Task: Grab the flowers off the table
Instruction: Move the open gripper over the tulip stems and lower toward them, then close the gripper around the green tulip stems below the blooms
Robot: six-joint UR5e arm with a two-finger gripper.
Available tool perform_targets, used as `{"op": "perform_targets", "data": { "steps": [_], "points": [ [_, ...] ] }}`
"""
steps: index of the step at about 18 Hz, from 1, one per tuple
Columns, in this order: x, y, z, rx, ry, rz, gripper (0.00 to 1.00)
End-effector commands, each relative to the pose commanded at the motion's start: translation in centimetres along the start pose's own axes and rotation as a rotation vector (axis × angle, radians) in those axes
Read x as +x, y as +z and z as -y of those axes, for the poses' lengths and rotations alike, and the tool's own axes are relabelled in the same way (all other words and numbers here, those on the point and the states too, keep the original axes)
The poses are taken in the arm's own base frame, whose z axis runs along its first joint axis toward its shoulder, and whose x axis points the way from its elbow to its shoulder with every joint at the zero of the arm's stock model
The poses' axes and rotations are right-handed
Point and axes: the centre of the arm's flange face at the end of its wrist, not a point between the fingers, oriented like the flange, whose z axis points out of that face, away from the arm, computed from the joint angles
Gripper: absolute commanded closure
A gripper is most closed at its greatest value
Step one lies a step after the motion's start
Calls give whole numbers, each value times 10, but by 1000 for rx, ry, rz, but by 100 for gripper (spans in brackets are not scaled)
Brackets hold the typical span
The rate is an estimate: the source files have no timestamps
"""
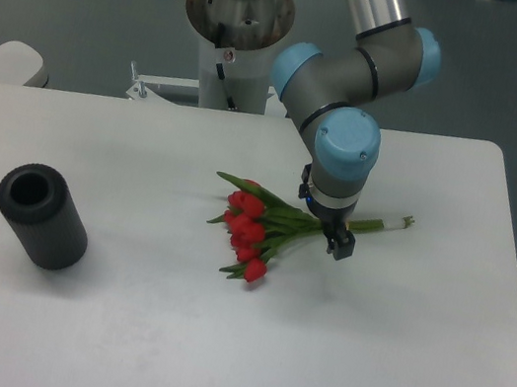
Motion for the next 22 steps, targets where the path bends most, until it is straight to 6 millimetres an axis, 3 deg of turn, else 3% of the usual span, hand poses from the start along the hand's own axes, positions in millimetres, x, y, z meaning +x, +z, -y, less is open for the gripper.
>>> {"op": "perform_targets", "data": {
  "steps": [6,20,21,22],
  "points": [
    [12,22,6,-1,5,6,0],
    [15,38,16,9,-2,-23,0],
    [15,37,19,8,4,-20,0],
    [14,36,20,9,4,-12,8]
  ]
}}
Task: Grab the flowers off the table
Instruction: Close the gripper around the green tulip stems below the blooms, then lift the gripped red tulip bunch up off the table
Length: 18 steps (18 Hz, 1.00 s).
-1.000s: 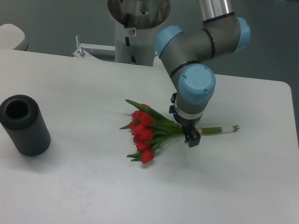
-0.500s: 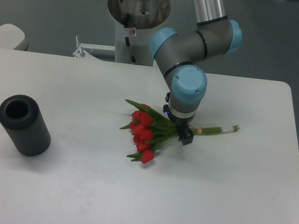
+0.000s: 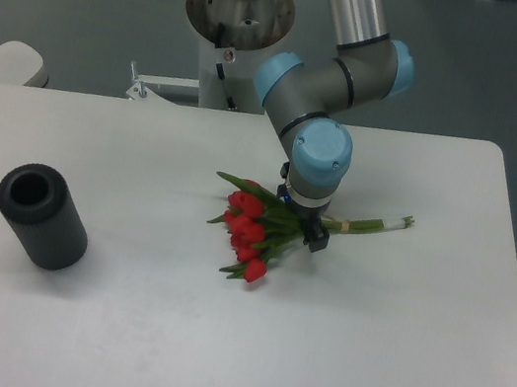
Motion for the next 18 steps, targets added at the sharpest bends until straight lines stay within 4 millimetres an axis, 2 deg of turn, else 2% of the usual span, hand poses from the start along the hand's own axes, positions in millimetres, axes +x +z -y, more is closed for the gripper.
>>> {"op": "perform_targets", "data": {
  "steps": [2,4,5,9,14,18],
  "points": [
    [-2,-1,1,5,3,20,38],
    [-4,-3,0,6,14,25,59],
    [-6,-6,0,7,14,31,65],
    [-13,-14,-2,8,12,51,78],
    [-17,-22,-5,8,7,67,83],
    [-24,-42,-6,5,15,103,85]
  ]
}}
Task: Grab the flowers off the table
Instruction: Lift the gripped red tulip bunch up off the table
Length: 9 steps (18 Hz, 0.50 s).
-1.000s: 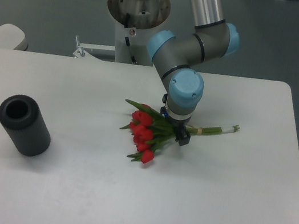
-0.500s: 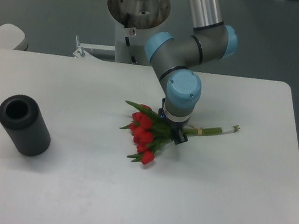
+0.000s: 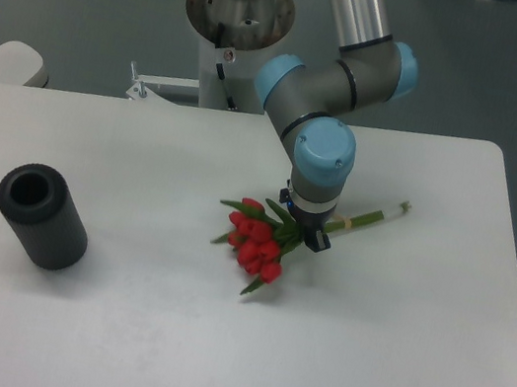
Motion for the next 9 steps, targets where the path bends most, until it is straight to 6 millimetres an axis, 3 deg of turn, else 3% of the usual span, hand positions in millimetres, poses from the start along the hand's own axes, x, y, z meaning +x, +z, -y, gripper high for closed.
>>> {"op": "perform_targets", "data": {
  "steps": [9],
  "points": [
    [-34,-78,11,136,10,144,90]
  ]
}}
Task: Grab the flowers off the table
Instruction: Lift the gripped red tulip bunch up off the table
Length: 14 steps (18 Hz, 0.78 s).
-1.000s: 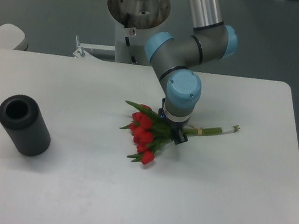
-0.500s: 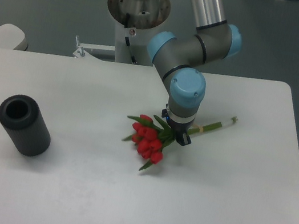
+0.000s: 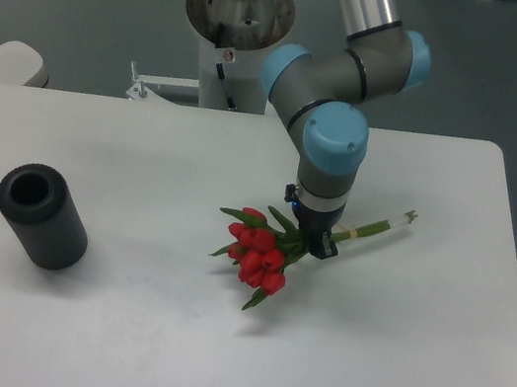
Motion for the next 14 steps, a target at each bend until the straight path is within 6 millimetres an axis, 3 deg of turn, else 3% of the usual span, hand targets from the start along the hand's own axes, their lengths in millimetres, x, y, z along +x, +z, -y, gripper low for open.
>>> {"op": "perform_targets", "data": {
  "steps": [2,8,14],
  "points": [
    [-11,-21,5,51,1,46,90],
    [-35,-57,4,205,-39,91,90],
    [-49,-79,-2,351,-132,124,90]
  ]
}}
